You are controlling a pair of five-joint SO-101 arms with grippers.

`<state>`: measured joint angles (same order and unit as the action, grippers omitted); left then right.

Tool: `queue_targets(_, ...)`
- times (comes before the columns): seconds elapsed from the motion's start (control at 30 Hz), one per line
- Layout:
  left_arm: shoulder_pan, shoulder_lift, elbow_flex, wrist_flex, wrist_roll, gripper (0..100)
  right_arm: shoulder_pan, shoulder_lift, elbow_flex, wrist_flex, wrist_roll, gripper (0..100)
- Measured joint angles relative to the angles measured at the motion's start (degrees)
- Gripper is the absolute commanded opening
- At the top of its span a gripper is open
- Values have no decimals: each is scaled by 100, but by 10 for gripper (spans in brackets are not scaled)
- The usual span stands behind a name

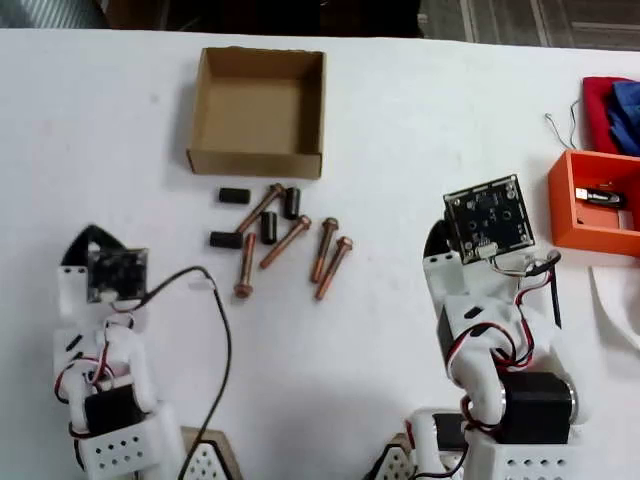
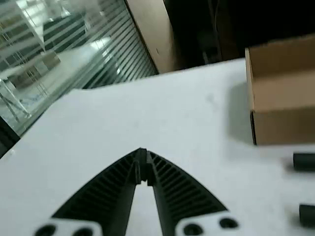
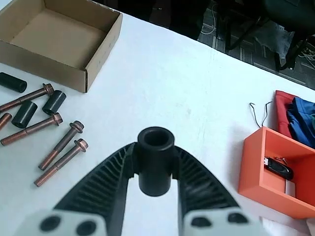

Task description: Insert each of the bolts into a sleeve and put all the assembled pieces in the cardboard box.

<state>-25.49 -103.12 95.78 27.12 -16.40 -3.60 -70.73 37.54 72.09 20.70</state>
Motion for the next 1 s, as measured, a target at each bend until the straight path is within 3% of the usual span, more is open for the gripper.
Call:
queue_targets(0.2, 510, 0, -501, -114, 202, 167, 0, 0, 0, 0, 9, 22)
queue_targets(0.4, 993, 211, -756, -105, 202, 137, 0, 0, 0, 44, 9, 22)
queue_targets(0.6, 1178, 2198, -1723, 290, 589, 135, 0, 0, 0, 141, 9, 22)
queue_targets(0.83, 1204, 5134, -3490, 1503, 668, 135, 0, 0, 0, 176, 9, 22)
queue_targets(1.0, 1204, 5635, -3710, 1802, 668, 135, 26, 0, 0, 273, 9, 22)
